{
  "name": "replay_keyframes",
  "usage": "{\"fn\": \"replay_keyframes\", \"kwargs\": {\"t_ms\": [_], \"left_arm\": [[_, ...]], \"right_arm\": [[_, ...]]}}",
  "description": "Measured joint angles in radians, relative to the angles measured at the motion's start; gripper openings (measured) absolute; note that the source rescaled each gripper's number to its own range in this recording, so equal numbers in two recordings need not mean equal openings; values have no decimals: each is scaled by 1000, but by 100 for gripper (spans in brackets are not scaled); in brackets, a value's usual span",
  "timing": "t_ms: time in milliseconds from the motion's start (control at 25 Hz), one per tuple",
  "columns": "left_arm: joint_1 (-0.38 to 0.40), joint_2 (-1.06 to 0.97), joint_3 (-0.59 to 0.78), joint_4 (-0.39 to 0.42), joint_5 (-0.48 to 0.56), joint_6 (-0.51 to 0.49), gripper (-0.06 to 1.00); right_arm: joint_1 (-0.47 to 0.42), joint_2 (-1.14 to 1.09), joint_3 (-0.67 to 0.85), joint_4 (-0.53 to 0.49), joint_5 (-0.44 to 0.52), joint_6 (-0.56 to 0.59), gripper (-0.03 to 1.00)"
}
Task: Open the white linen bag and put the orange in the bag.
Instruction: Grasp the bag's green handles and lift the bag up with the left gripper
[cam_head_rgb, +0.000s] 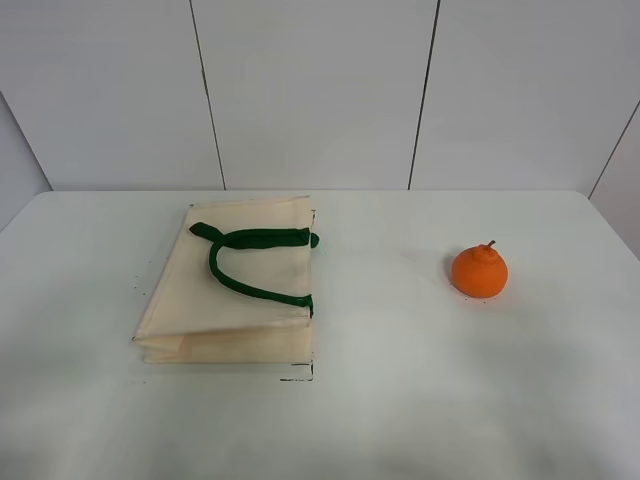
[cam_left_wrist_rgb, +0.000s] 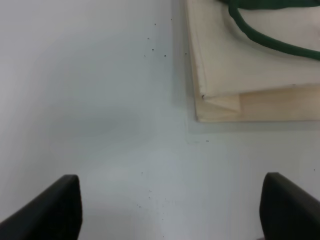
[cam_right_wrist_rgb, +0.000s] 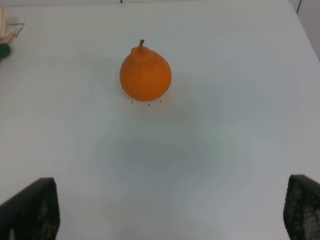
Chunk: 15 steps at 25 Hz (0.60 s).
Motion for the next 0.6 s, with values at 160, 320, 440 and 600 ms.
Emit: {"fn": "replay_keyframes", "kwargs": {"t_ms": [160, 320, 440, 600], "left_arm": [[0, 0, 0, 0, 0, 0, 98], [0, 0, -1, 0, 0, 0, 99], [0, 8, -7, -2, 4, 0, 99], [0, 112, -59, -4, 13, -6, 100]], "right_arm": [[0, 0, 0, 0, 0, 0, 99], [0, 0, 0, 0, 0, 0, 99], [0, 0, 0, 0, 0, 0, 99], [0, 0, 0, 0, 0, 0, 99]]}}
